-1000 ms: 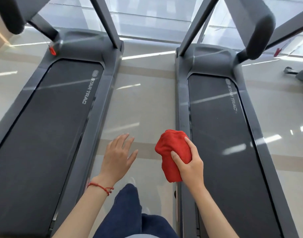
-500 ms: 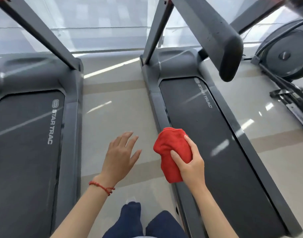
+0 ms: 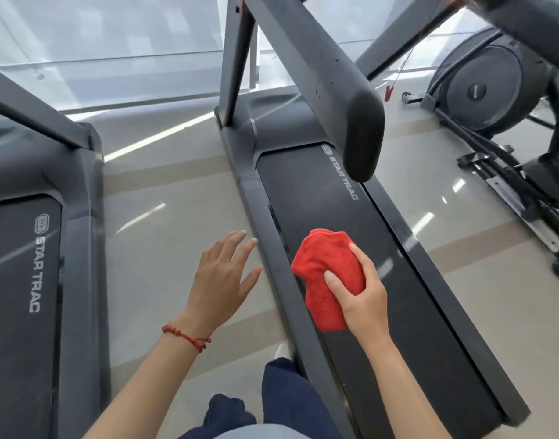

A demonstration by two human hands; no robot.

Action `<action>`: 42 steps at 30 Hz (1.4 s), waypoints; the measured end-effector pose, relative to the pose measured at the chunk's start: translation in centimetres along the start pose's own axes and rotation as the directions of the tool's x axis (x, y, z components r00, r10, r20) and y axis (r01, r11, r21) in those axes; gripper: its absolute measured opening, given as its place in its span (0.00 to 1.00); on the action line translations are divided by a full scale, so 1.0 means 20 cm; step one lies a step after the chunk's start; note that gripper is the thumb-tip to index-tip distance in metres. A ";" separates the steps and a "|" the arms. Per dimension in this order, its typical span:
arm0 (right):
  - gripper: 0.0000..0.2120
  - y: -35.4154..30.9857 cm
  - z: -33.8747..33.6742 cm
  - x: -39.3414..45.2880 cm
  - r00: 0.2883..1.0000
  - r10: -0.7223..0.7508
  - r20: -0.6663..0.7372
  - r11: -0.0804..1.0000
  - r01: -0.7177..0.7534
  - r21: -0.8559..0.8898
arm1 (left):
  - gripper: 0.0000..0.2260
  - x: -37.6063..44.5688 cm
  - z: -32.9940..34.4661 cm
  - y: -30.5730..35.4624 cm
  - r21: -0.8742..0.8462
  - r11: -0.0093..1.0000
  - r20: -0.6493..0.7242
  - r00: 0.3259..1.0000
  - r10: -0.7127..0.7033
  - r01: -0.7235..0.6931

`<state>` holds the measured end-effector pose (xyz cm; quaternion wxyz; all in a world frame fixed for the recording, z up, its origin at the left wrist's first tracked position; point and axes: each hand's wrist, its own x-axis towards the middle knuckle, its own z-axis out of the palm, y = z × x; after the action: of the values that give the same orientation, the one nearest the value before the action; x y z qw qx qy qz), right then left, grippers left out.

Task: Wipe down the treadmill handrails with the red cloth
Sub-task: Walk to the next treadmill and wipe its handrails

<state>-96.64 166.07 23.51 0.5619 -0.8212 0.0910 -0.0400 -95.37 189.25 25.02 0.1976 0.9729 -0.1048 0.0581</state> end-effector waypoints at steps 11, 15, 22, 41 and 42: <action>0.27 -0.04 -0.33 0.57 0.993 -0.117 -0.001 0.993 0.117 -0.026 | 0.23 0.44 0.02 0.29 -0.045 0.998 -0.060 0.997 -0.038 0.035; 0.26 -0.10 -0.40 0.74 0.980 -0.199 -0.009 0.980 0.199 -0.031 | 0.22 0.54 -0.03 0.36 -0.053 0.998 -0.126 0.992 -0.030 0.023; 0.29 -0.31 -0.45 1.01 0.940 -0.338 -0.044 0.941 0.336 -0.053 | 0.22 0.71 -0.14 0.37 -0.056 0.998 -0.205 0.979 0.013 -0.025; 0.25 -0.93 -0.42 1.30 0.827 -0.557 0.077 0.829 0.548 0.113 | 0.20 1.06 -0.32 0.31 -0.108 0.968 -0.368 0.914 0.171 -0.225; 0.25 -0.95 -0.40 1.32 0.824 -0.552 0.129 0.833 0.540 0.120 | 0.20 1.06 -0.32 0.32 -0.114 0.968 -0.369 0.914 0.169 -0.224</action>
<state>-70.19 160.26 43.07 0.5638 -0.7909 -0.1944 -0.1376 -76.64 182.10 36.49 0.2807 0.9126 -0.1688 0.2448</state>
